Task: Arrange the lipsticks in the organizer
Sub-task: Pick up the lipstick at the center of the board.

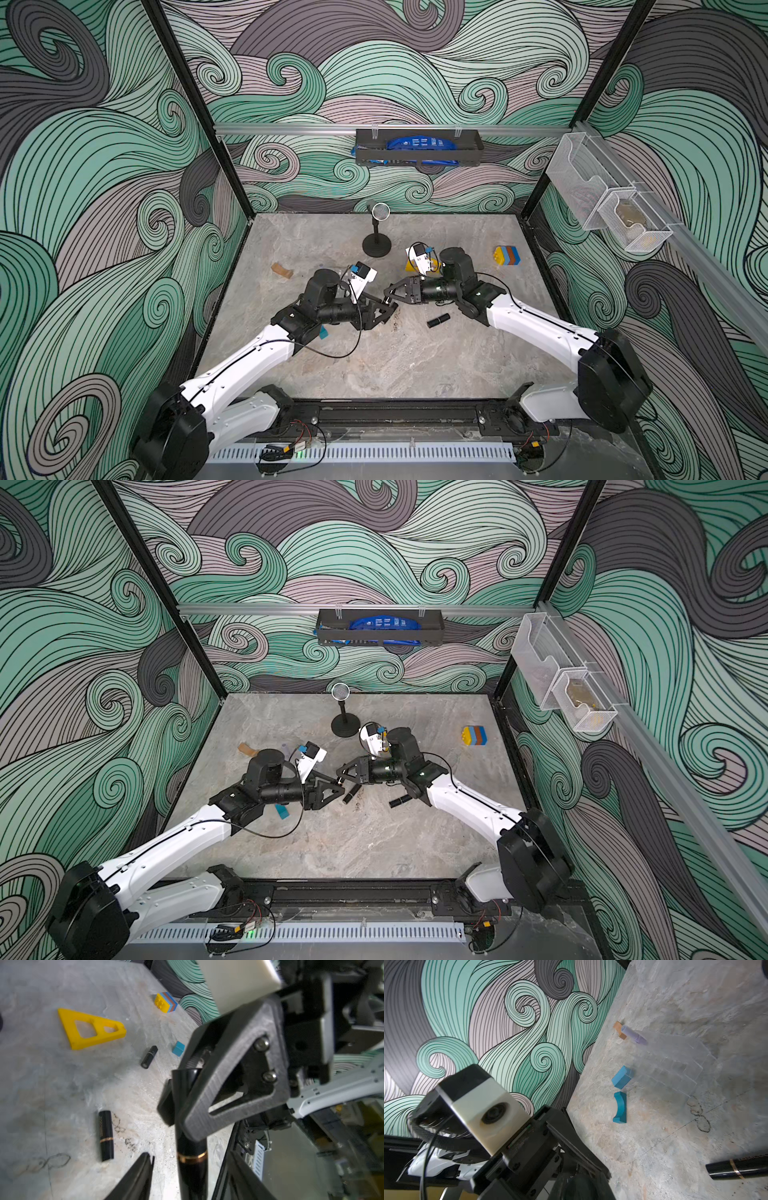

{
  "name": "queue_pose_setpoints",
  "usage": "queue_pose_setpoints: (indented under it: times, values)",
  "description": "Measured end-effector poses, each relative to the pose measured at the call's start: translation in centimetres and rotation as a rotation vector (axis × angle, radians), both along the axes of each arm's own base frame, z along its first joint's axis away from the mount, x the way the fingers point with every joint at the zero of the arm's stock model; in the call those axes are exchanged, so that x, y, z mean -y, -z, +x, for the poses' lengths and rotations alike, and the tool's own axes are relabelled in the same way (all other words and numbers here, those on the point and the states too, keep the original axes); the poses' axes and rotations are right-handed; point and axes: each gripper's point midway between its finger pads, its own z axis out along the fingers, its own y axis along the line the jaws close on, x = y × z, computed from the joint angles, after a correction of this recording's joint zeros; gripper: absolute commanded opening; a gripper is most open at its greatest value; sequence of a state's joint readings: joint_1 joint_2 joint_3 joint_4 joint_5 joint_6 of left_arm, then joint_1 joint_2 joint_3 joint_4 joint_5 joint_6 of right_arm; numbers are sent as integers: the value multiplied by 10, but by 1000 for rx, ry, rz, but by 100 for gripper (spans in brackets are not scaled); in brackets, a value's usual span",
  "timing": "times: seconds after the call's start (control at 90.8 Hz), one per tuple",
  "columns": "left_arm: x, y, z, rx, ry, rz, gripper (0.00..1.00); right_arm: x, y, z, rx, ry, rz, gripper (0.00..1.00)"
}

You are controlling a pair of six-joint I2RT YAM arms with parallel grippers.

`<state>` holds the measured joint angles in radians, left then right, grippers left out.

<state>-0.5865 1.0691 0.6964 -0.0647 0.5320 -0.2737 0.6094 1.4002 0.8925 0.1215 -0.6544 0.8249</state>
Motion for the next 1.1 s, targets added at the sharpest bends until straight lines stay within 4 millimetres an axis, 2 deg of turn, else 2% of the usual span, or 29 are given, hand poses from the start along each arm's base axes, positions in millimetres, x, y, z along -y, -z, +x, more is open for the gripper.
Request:
queue_pose_setpoints:
  times: [0.066, 0.143, 0.264, 0.418, 0.517, 0.727, 0.87, 1.101]
  values:
    - [-6, 4, 5, 41, -58, 67, 70, 7, 6, 11, -32, 75, -12, 8]
    - [-6, 6, 1, 104, -84, 136, 70, 14, 13, 20, -67, 144, -24, 9]
    - [-7, 4, 1, 209, -119, 208, 66, 18, 16, 25, -110, 199, -27, 9]
    - [-11, 3, 8, 292, -151, 276, 60, 21, 19, 17, -157, 223, -21, 9]
    - [-7, 4, 8, 333, -137, 297, 57, 19, 19, 12, -180, 221, -14, 9]
    - [7, 24, 2, 358, -62, 375, 53, 18, 14, 9, -197, 224, 4, 9]
    - [9, 32, 3, 374, -53, 420, 48, 19, 16, 8, -211, 228, 6, 9]
    - [11, 24, 12, 432, -85, 459, 50, 20, 20, 5, -234, 231, 12, 9]
